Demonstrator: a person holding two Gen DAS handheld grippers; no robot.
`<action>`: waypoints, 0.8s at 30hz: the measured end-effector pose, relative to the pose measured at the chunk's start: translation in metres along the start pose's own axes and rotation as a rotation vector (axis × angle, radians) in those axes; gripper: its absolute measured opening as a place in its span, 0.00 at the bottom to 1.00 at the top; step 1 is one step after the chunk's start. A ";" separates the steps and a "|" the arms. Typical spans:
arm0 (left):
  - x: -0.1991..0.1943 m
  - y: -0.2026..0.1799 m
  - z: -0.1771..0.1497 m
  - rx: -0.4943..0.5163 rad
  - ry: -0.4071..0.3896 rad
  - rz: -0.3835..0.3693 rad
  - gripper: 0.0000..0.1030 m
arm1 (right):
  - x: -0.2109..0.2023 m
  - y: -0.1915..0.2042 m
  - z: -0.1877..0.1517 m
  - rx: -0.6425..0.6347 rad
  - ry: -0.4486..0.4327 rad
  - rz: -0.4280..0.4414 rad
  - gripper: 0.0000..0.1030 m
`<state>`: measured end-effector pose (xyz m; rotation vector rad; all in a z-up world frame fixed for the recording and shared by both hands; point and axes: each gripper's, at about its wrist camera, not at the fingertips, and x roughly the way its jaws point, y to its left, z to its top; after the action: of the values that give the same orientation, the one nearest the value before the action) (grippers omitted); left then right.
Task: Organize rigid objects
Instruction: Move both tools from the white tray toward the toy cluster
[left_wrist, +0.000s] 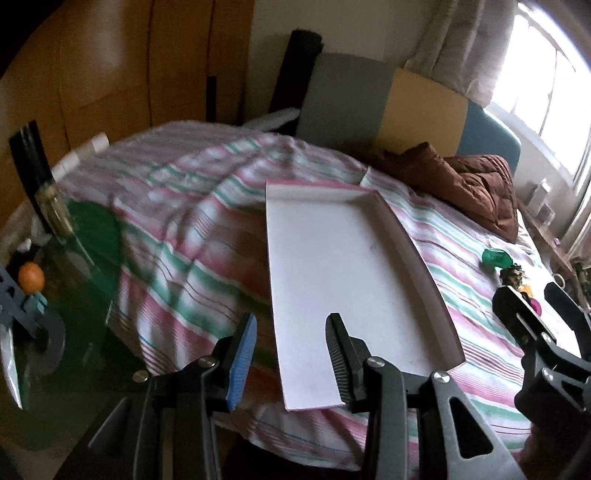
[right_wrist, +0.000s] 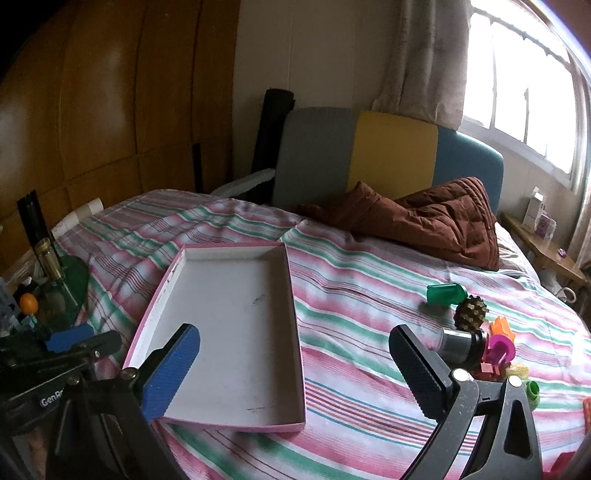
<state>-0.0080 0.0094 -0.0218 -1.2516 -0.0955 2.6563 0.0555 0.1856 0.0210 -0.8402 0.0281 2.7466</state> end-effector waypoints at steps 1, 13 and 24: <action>0.000 0.000 0.000 0.000 -0.003 0.003 0.38 | 0.001 -0.001 0.000 -0.001 0.003 -0.001 1.00; -0.005 -0.003 0.008 0.072 -0.064 -0.085 0.38 | 0.003 -0.023 0.000 -0.013 0.008 -0.018 1.00; -0.013 -0.025 0.015 0.143 -0.111 -0.079 0.38 | -0.013 -0.068 0.004 0.015 -0.026 -0.022 1.00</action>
<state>-0.0081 0.0319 0.0012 -1.0350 0.0280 2.6125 0.0817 0.2484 0.0361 -0.7963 0.0336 2.7327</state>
